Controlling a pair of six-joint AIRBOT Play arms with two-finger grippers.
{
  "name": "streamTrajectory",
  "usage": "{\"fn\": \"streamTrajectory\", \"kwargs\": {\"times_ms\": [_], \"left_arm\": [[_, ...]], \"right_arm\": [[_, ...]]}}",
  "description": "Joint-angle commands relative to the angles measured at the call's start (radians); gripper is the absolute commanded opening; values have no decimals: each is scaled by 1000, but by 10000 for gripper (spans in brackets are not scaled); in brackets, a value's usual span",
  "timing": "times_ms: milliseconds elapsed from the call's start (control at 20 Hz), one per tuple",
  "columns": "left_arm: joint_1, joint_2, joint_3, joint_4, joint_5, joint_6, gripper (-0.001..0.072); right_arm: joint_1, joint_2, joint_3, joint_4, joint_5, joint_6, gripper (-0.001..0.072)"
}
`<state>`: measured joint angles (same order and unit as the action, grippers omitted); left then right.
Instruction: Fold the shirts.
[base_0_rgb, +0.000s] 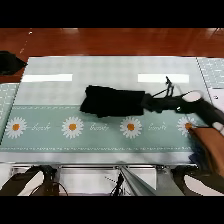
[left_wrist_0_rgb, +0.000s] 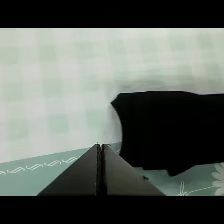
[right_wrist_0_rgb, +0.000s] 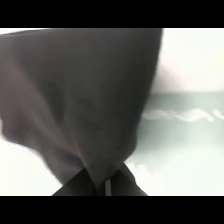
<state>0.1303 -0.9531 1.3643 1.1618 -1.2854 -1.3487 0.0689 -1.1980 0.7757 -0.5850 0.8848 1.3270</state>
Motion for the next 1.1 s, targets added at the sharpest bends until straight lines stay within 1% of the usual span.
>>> {"fn": "streamTrajectory", "kwargs": {"times_ms": [0, 50, 100, 150, 300, 400, 450, 500, 550, 600, 750, 850, 900, 950, 1050], "left_arm": [[-8, -55, 0, -48, 21, 1, 24], [-20, -76, 0, -52, 36, 1, 23], [-35, -98, 0, -54, 55, 2, 24], [-51, -119, 0, -54, 73, 2, 24], [-109, -186, 0, -55, 114, 32, 24], [-148, -228, 0, -55, 133, 42, 24], [-168, -248, 0, -55, 137, 61, 24], [-186, -266, 0, -55, 138, 74, 24], [-202, -281, 0, -55, 139, 85, 24], [-217, -294, 0, -55, 140, 85, 24], [-238, -313, 0, -55, 142, 134, 24], [-236, -314, 0, -55, 151, 134, 24], [-237, -314, 2, -55, 153, 140, 24], [-237, -314, 1, -55, 153, 163, 24], [-237, -314, 1, -55, 162, 171, 24]], "right_arm": [[-143, 172, 172, -252, 261, 160, 34], [-200, 235, 231, -327, 334, 229, 34], [-254, 287, 280, -382, 406, 275, 34], [-318, 337, 328, -426, 496, 299, 34], [-504, 453, 432, -575, 770, 306, 34], [-624, 526, 480, -792, 893, 286, 33], [-672, 553, 490, -920, 922, 261, 33], [-720, 576, 492, -1064, 936, 258, 32], [-754, 588, 492, -1171, 932, 286, 32], [-782, 591, 492, -1231, 932, 301, 32], [-837, 556, 490, -1274, 972, 302, 32], [-875, 541, 489, -1294, 972, 302, 32], [-904, 532, 489, -1336, 972, 301, 32], [-937, 530, 486, -1367, 972, 302, 32], [-1022, 530, 461, -1378, 972, 302, 32]]}}
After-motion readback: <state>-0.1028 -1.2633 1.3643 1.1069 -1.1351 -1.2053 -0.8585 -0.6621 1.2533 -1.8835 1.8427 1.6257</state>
